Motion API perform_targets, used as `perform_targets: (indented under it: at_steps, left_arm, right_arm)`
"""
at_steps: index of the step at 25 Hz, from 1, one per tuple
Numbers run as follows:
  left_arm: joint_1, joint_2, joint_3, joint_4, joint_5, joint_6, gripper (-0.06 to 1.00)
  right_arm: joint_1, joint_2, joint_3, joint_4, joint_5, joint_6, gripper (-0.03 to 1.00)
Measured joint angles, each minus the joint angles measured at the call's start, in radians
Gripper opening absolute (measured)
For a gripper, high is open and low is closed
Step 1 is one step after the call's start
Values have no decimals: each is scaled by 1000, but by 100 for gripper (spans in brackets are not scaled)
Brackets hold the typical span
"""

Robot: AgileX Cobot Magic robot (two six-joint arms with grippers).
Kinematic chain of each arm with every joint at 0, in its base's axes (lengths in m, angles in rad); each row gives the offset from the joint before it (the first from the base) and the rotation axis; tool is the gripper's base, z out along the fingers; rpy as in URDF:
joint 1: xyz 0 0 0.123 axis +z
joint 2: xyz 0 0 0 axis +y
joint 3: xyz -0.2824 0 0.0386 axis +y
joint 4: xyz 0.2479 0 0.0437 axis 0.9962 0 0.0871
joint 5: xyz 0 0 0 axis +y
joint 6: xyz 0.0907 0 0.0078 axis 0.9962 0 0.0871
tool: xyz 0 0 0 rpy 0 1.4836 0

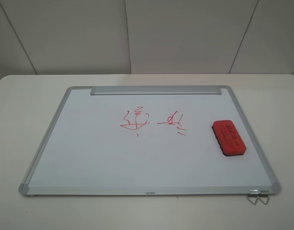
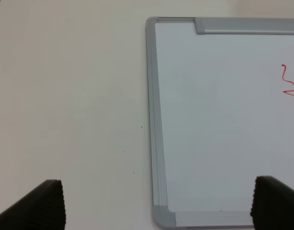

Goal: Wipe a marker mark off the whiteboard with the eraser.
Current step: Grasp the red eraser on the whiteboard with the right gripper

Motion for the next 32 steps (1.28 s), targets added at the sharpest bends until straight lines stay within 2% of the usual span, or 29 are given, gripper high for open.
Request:
perform_targets:
  at_steps: [14,17,21,25,32]
  left_arm:
    - [0,0,0,0,0,0,77]
    - [0,0,0,0,0,0,77]
    - [0,0,0,0,0,0,77]
    - [0,0,0,0,0,0,77]
    - [0,0,0,0,0,0,77]
  right_arm:
    - [0,18,0,0,0,0,83]
    - [0,141,0,3,0,0,83]
    - [0,416,-4,44,-4,-3,83]
    - [0,649,-48,71,-64,-3,83]
    - [0,705,-70,71,-116,-3,83]
